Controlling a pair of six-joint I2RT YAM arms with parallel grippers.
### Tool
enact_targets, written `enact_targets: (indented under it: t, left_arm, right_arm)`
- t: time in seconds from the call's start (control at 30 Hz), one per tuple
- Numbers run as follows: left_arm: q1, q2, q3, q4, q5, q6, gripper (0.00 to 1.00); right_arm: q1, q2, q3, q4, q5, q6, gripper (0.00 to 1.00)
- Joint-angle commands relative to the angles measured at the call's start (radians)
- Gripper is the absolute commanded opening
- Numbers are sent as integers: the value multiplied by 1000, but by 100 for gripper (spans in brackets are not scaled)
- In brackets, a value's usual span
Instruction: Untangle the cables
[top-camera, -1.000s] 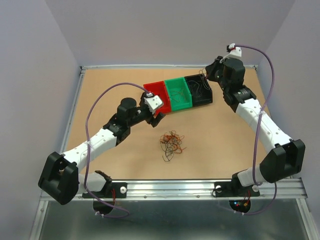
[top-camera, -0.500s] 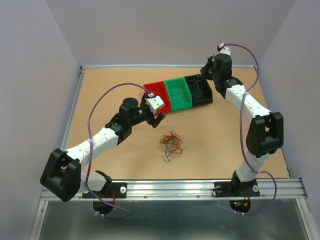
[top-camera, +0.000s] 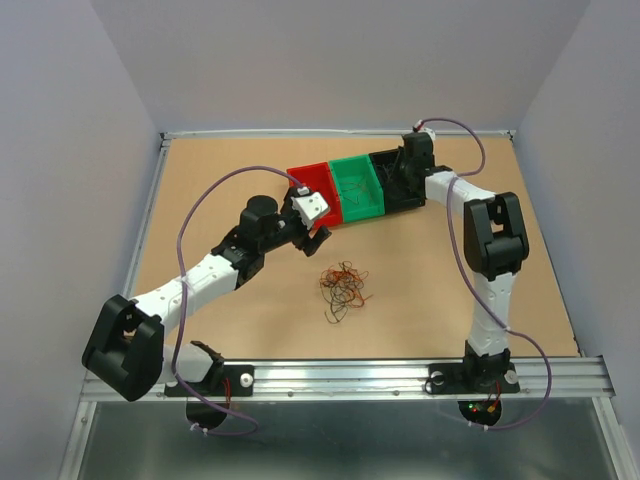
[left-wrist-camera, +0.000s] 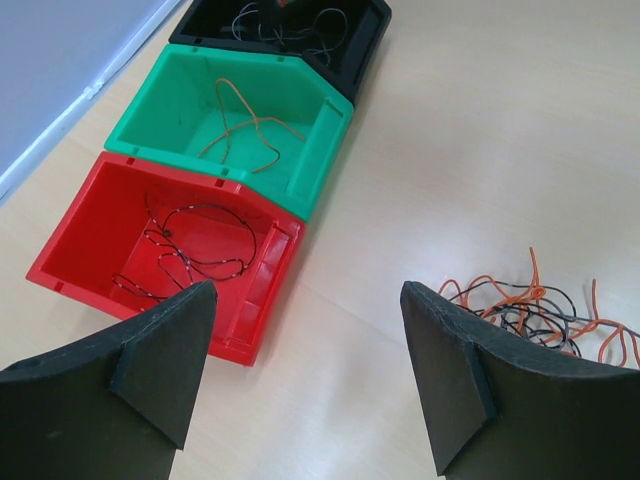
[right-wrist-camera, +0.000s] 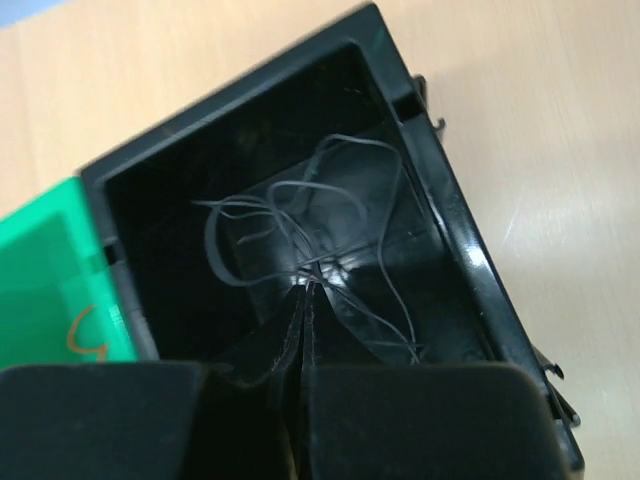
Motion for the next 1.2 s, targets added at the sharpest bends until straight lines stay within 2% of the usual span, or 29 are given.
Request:
enact_targets:
  t: [0.0,0.13,0.27,0.33,0.37,0.63,0.67,0.8,1.07,1.17]
  left_arm:
    - [-5,2,35,12,12,5,86]
    - [-5,-2,37,4,13,7,86]
    - [-5,-12,34,3,13,8,86]
    - [-5,-17,31,4,15,10,87]
    - [-5,-21,29,4,16,13,88]
    - [-17,3,31,-16,55,51,91]
    - [-21,9,34,-19,49,54,91]
    - [-33,37,46,-39,44,74,91]
    - [-102,93,69,-125,61,171,91]
    - [-126,112,74,-146,44,194,91]
  right_arm:
    - [-7,43,17,33,73,16,1]
    - [-7,82,9,31,88,10,1]
    - [-6,34,-14,29,87,2,1]
    - [-6,-31,-31,31,87,-2,5]
    - [-6,-59,-54,31,88,-10,16]
    - [6,-301,-189,22,67,-36,65]
    - [8,-343,-202,20,54,-36,74]
    - [25,-453,-306,17,30,-33,87]
    - [92,-735,-578,25,-30,-4,87]
    - [97,-838,-753,43,-38,16,85]
